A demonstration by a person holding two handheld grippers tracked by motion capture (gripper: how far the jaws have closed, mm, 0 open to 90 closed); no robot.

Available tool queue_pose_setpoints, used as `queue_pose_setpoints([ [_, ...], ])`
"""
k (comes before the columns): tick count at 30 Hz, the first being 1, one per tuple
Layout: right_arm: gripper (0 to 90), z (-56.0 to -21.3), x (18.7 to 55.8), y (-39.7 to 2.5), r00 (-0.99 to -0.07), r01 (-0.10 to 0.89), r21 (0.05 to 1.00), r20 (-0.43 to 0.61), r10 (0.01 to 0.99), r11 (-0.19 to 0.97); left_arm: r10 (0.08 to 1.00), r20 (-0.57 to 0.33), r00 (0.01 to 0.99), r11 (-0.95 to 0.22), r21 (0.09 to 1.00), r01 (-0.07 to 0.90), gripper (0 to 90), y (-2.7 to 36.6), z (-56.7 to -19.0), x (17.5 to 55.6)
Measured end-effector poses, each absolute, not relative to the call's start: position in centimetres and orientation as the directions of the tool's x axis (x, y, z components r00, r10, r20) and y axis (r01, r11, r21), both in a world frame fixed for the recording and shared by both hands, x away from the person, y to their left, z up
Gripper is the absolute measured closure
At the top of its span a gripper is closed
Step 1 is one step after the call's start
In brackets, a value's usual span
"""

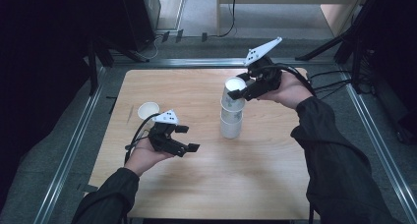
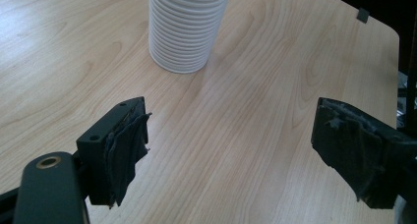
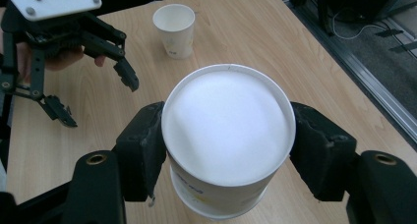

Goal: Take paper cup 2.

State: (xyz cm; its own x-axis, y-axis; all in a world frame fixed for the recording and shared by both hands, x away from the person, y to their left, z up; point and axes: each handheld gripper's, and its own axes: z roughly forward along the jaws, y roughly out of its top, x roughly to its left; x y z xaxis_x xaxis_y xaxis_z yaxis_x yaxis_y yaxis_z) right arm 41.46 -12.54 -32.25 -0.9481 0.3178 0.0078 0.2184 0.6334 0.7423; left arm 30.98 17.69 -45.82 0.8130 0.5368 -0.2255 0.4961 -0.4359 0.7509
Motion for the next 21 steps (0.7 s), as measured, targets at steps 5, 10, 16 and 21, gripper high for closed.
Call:
queue_pose_setpoints([
  [5, 34.8, -30.6, 40.8, -12.8, -0.951, 0.21, 0.753, 0.008, 0.31, 0.624, 0.537, -0.225, 0.813, -0.435, 0.752, 0.495, 14.1, 17.7, -45.8, 31.0],
  [10, 35.0, -29.6, 39.8, -13.0, -0.955, 0.199, 0.752, 0.006, 0.295, 0.629, 0.536, -0.227, 0.813, -0.43, 0.755, 0.495, 14.2, 17.8, -45.8, 31.1],
  [16, 35.0, -29.3, 38.6, -13.1, -0.965, 0.186, 0.756, 0.019, 0.262, 0.628, 0.536, -0.222, 0.814, -0.431, 0.757, 0.49, 14.5, 17.8, -45.8, 31.1],
  [21, 35.1, -29.8, 37.4, -13.1, -0.971, 0.172, 0.751, 0.023, 0.236, 0.637, 0.532, -0.224, 0.817, -0.426, 0.762, 0.487, 14.5, 17.9, -45.7, 31.1],
])
